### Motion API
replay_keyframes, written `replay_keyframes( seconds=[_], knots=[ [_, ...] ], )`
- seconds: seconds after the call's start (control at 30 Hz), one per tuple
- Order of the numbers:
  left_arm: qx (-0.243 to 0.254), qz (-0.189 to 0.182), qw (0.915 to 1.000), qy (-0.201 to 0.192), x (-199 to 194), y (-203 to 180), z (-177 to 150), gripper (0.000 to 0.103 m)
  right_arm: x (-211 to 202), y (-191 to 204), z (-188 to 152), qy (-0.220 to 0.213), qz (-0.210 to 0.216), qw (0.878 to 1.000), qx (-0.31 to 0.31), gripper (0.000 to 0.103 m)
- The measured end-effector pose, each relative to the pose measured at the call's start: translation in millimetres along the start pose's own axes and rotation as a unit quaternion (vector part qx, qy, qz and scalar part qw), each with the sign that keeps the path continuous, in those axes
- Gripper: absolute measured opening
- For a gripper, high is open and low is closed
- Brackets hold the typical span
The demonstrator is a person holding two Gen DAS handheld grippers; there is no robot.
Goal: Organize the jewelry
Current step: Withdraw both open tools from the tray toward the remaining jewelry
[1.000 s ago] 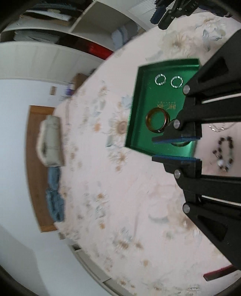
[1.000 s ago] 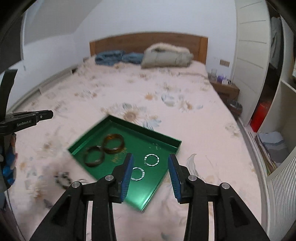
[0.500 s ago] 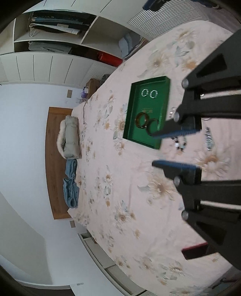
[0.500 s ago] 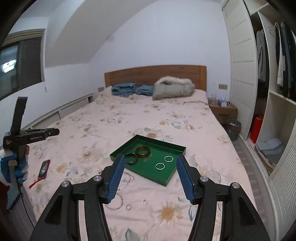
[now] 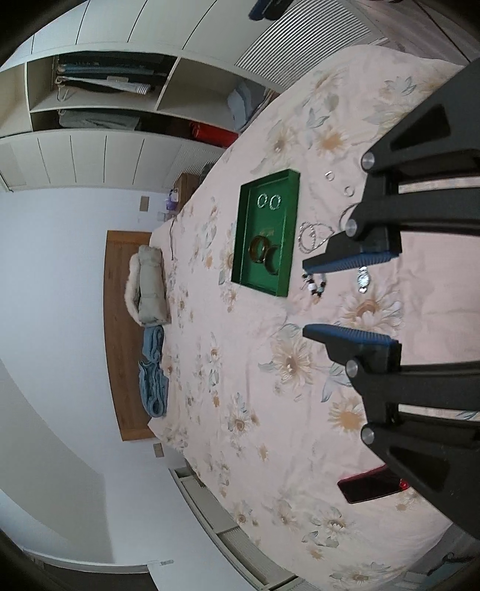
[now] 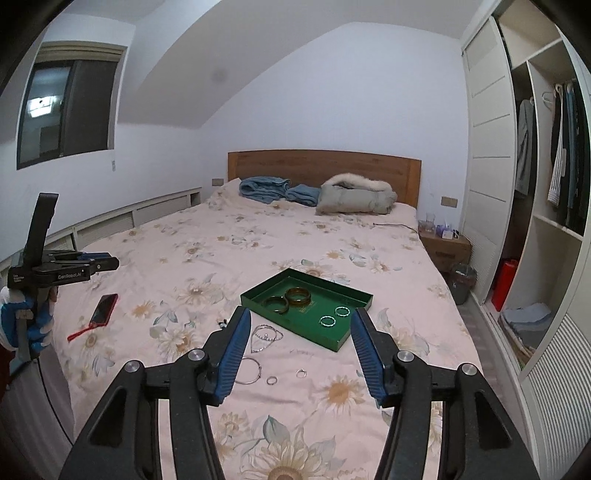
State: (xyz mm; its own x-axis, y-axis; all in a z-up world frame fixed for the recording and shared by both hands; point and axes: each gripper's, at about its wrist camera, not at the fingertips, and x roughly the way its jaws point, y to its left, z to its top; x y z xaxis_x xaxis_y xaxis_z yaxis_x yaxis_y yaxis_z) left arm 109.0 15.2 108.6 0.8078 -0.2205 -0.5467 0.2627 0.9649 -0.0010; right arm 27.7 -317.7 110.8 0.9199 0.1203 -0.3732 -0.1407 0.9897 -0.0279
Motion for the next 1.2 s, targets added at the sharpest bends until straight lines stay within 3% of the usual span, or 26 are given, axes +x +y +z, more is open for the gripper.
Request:
replay_keyframes(
  seconds=[0.2,0.67,1.2],
  knots=[
    [0.005,-0.027,0.9996,0.006,0,-8,-26,0.027,-3,3,-13,-0.002,0.0,1.0,0.001,0.051],
    [-0.008,-0.09,0.9939,0.064,53,-37,-84,0.027,36,-18,-63,0.047,0.017,0.998,0.039,0.04],
    [-0.073,-0.129,0.974,0.171,176,-66,-116,0.027,140,-21,-117,0.13,0.077,0.988,0.036,0.04]
  ],
)
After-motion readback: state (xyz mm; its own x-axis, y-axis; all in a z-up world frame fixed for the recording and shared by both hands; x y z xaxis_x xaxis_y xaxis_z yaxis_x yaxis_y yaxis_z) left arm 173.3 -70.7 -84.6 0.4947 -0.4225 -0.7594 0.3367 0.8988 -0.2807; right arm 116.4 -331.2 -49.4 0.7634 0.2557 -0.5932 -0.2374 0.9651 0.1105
